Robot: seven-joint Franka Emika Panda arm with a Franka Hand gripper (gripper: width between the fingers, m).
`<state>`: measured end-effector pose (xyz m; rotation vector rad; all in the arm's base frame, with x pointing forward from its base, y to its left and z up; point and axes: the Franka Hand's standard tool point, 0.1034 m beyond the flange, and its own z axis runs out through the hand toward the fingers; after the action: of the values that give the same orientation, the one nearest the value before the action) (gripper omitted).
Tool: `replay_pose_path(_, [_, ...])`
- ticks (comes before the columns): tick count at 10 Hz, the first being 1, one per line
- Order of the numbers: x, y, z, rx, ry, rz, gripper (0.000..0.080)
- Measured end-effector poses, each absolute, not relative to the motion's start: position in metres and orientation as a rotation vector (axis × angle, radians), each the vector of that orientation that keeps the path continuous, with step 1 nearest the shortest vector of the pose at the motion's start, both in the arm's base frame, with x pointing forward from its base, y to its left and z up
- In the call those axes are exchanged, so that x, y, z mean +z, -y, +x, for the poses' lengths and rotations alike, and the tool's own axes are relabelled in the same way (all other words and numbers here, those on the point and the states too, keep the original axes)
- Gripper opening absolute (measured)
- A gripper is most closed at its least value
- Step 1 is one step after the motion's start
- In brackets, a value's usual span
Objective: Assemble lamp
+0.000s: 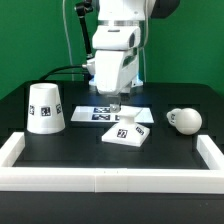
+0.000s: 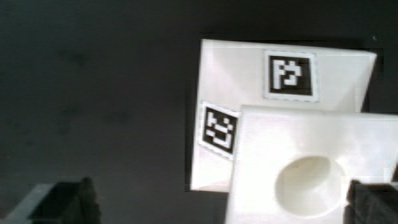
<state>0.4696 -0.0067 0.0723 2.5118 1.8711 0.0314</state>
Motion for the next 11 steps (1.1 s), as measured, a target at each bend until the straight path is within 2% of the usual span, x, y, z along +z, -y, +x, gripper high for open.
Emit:
replay_pose_path(4, [0.059,0.003,0.462,0.006,-1.827,2.567,0.0700])
replay_pose_path(7, [0.059,0.002,0.464,0.009,-1.821,2.570,0.0700])
replay_pose_path(9, [0.059,0.003,0.465,0.006,-1.820,2.572,0.0456])
replay_pose_path(10, [0.059,0.003,0.464,0.005,-1.819,2.573,0.0456])
replay_pose_path(11, [0.059,0.003,0.464,0.005,-1.819,2.573,0.0282])
